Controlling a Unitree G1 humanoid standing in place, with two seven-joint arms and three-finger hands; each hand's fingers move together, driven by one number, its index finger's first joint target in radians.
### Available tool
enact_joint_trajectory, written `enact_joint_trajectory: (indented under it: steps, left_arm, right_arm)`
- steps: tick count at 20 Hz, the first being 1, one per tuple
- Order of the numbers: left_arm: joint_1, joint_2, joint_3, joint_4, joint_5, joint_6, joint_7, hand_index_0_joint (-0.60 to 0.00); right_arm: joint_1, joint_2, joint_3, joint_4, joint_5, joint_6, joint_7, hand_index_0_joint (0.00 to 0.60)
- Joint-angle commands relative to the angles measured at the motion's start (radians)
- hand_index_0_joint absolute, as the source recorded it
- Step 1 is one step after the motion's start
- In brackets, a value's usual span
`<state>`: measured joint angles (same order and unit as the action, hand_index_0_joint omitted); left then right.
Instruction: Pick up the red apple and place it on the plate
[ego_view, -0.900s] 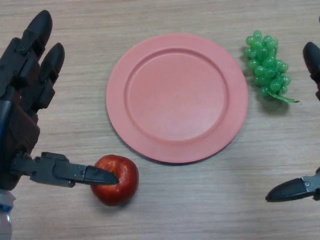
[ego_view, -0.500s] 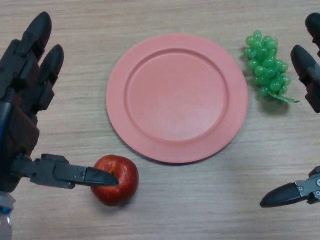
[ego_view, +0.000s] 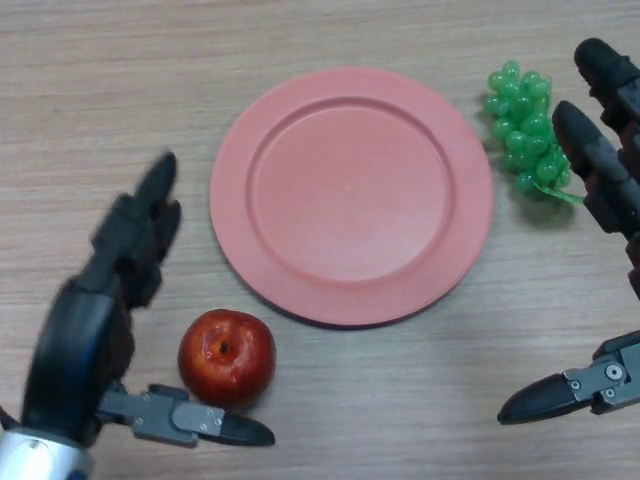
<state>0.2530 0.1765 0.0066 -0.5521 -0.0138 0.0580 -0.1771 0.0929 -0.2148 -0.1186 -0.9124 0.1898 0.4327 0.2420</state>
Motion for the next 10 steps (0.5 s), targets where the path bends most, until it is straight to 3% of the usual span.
enact_joint_trajectory:
  steps: [1,8,9,10]
  left_arm:
    - [0.004,0.018,0.012,0.014,0.051,-0.238,0.045,0.000]
    - [-0.023,0.031,-0.031,0.246,0.131,-0.325,0.092,0.000]
    - [-0.023,0.032,-0.031,0.249,0.133,-0.327,0.090,-0.100]
    - [-0.023,0.034,-0.033,0.256,0.138,-0.327,0.088,-0.249]
  right_arm:
    - [0.001,-0.010,-0.063,-0.023,0.036,-0.159,-0.015,0.000]
    - [-0.002,-0.009,-0.076,0.010,0.027,-0.179,-0.050,0.000]
    - [-0.003,-0.009,-0.076,0.009,0.028,-0.178,-0.051,0.000]
    - [-0.005,-0.010,-0.075,0.009,0.028,-0.175,-0.054,0.000]
